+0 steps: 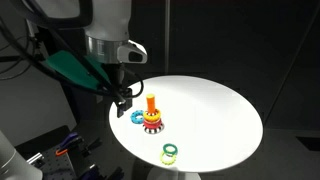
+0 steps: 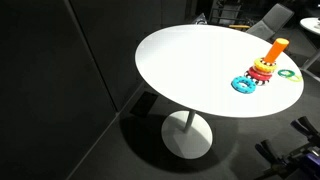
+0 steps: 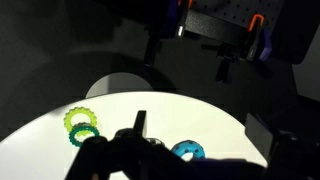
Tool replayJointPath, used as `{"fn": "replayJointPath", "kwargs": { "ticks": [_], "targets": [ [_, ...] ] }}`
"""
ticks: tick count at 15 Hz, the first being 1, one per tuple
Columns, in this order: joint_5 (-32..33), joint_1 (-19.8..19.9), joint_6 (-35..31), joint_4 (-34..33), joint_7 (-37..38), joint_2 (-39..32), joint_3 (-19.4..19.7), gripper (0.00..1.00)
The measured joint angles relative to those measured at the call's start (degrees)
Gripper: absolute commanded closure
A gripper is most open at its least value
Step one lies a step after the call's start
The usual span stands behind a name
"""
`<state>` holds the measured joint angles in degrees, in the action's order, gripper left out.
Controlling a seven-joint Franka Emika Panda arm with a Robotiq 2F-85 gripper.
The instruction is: Put the dark green ring around the orange rod
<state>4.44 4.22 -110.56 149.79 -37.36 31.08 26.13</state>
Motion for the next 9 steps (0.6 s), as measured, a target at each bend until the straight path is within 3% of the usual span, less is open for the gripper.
{"fn": "replayJointPath", "kwargs": {
  "ticks": [9],
  "targets": [
    [-0.19, 0.98, -0.15, 0.12, 0.01, -0.30, -1.24, 0.00]
  ]
}}
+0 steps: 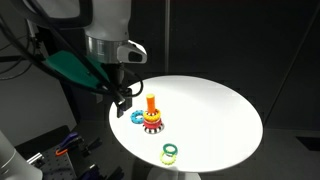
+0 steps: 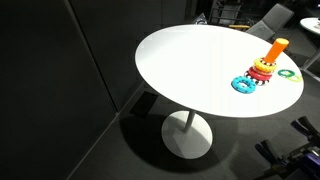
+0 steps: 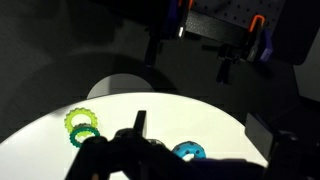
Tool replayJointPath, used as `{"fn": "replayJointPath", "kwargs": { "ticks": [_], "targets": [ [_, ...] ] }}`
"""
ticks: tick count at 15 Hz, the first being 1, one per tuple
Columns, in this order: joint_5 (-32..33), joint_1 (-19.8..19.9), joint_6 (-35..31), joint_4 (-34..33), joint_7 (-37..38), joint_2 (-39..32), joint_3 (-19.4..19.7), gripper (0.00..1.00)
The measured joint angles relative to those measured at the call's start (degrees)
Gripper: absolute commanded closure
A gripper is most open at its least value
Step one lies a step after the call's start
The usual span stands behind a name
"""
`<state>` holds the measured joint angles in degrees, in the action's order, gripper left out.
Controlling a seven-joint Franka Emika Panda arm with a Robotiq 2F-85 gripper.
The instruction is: Put the dark green ring around the orange rod
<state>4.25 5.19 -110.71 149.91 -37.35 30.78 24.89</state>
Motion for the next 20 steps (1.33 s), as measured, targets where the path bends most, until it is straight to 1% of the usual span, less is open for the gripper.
{"fn": "replayJointPath", "kwargs": {
  "ticks": [2, 4, 10, 14, 20],
  "targets": [
    [-0.05, 0.48, -2.52, 0.21, 0.23, -0.90, -1.09, 0.00],
    [-0.30, 0.51, -6.56, 0.36, 1.13, -3.08, -2.10, 0.00],
    [-2.03, 0.52, -18.49, -0.75, 2.40, -13.95, -4.06, 0.00],
    [-3.16, 1.05, -23.17, -3.74, 2.54, -21.20, -4.68, 0.00],
    [-3.23, 3.45, -28.61, -8.14, 4.84, -29.45, -6.44, 0.00]
  ]
}}
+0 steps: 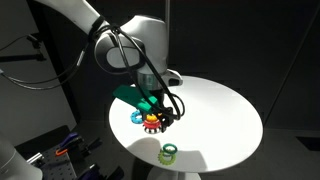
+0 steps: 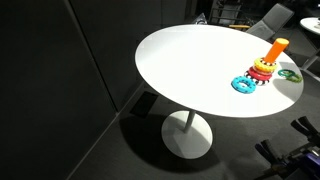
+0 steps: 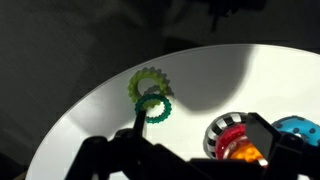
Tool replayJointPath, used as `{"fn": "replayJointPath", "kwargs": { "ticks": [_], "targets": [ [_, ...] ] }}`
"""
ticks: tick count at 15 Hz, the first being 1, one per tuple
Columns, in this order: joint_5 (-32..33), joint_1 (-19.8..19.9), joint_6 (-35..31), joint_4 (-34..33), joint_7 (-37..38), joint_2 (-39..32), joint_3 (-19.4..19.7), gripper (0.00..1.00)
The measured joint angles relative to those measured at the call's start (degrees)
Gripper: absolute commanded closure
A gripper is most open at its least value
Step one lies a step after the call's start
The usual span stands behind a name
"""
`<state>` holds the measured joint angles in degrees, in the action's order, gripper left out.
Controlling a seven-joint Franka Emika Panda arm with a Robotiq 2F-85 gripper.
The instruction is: Put the dark green ring around the orange rod
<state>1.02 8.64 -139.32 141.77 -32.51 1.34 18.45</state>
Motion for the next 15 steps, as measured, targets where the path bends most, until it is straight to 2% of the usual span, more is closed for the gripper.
{"fn": "replayJointPath", "kwargs": {
  "ticks": [15],
  "targets": [
    [1.47, 3.92, -9.33, -6.88, 3.38, -15.44, -3.67, 0.00]
  ]
}}
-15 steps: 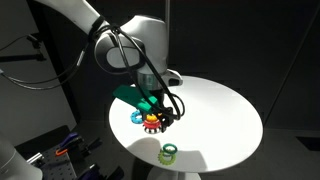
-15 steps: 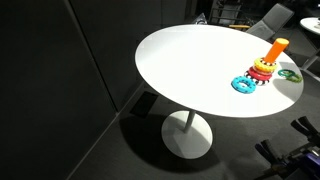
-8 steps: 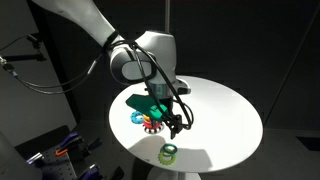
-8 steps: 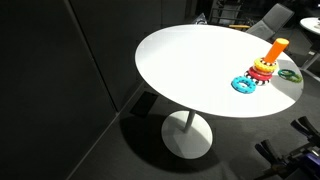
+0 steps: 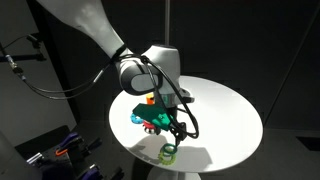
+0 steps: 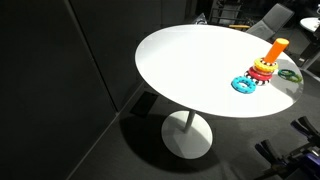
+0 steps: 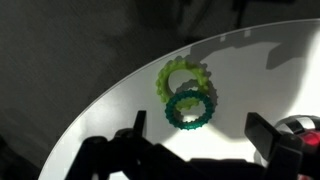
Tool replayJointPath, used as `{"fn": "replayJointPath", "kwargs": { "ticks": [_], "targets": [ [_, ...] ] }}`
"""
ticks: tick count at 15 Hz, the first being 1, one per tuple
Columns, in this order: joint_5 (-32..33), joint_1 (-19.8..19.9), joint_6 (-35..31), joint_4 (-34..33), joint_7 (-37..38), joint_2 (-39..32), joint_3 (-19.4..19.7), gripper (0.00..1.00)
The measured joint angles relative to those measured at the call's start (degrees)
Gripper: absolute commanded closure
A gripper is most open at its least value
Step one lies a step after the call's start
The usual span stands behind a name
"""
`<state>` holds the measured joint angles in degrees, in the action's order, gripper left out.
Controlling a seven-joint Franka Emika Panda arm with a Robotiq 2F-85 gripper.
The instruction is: Put the dark green ring around the orange rod
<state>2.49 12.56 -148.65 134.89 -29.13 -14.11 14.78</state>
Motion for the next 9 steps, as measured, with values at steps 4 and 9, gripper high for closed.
{"fn": "replayJointPath", "kwargs": {
  "ticks": [4, 9],
  "targets": [
    [0.47, 0.46, -2.08, -1.05, 0.64, -2.85, -0.59, 0.00],
    [0.47, 1.04, -2.82, -3.16, 1.17, -6.16, -2.05, 0.00]
  ]
}}
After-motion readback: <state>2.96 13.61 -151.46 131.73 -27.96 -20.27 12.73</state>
